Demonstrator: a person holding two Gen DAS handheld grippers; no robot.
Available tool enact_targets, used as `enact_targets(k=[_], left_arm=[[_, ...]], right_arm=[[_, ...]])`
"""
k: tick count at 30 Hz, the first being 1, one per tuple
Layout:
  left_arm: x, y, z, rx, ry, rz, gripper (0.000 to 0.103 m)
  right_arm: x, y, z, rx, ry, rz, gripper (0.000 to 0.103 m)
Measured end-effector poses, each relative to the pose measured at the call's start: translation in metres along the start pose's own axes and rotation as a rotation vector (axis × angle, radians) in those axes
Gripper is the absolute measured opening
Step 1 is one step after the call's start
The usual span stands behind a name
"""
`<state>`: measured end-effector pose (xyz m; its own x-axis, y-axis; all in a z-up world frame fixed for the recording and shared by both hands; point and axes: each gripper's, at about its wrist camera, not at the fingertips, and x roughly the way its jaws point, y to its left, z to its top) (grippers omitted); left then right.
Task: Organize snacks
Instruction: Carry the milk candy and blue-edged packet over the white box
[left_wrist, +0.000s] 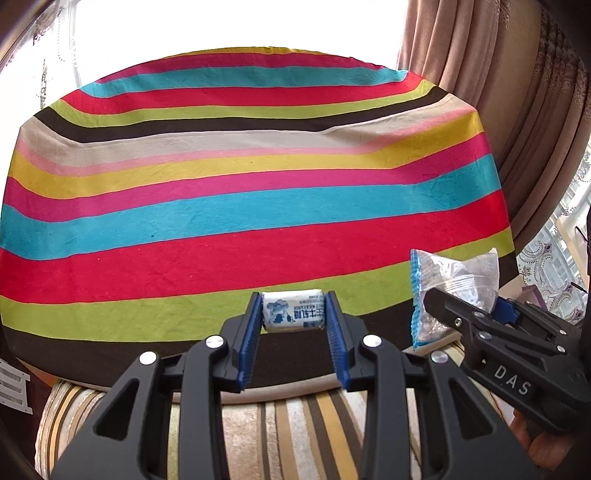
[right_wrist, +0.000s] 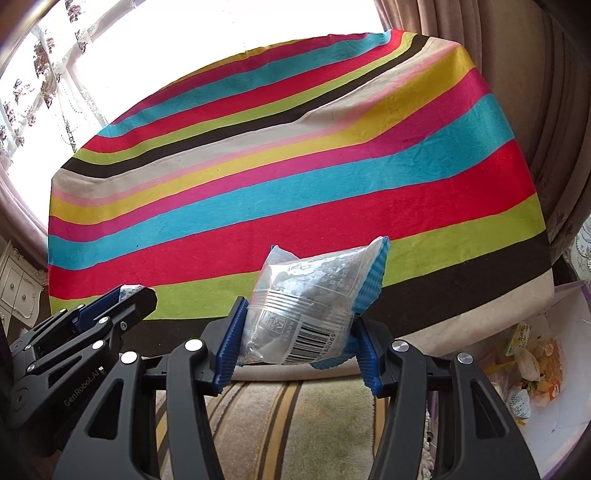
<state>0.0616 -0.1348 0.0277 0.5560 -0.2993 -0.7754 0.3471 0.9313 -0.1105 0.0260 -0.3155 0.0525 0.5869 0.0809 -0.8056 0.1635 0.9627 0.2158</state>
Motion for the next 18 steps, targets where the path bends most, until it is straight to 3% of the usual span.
enact_targets(k=[18], left_arm=[[0.002,-0.101,-0.017,0.161,0.074,-0.138,0.034]], right_arm=[[-0.035,-0.090,-0.039,0.107,0.018,-0.114,0.053]])
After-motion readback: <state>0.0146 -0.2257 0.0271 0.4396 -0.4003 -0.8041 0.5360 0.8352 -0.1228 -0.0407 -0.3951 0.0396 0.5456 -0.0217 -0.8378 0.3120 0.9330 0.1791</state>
